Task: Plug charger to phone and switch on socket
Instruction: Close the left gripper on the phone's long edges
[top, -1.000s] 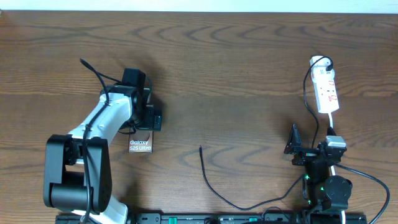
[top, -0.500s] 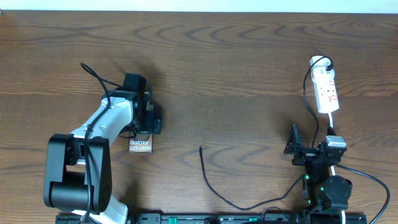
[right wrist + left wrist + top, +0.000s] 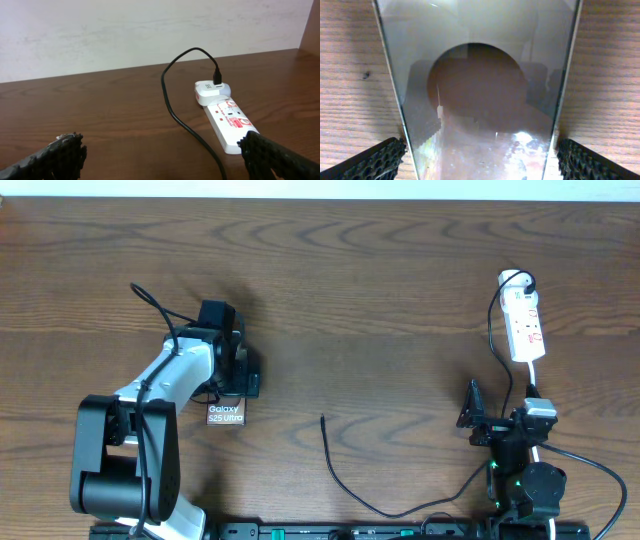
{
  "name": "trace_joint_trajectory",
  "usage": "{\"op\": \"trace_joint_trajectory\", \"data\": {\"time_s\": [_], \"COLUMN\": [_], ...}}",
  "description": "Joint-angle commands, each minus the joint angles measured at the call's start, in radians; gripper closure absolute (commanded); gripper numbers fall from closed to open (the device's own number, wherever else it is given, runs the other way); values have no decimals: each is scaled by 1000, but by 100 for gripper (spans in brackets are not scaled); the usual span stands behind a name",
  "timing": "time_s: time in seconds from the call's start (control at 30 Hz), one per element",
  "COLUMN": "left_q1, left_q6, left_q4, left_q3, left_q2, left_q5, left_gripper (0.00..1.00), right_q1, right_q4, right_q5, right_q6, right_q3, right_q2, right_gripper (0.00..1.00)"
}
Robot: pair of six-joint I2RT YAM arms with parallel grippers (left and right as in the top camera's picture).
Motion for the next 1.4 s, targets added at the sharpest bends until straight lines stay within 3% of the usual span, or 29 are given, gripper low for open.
{"op": "trace_joint_trajectory", "data": {"time_s": [0.0, 1.37], "left_q1": [0, 0], "left_q6": [-16, -16], "left_q4": [2, 19], "left_q3": [-4, -65], "left_q2": [0, 0], "left_q5": [18, 18], "left_gripper": [0, 0], "right_q1": [10, 10], "right_q4": [-5, -5], "right_q5": [5, 5], "right_q6": [15, 15], "right_q3": [-2, -2], "right_q2": [-5, -5], "right_gripper": [1, 1]}}
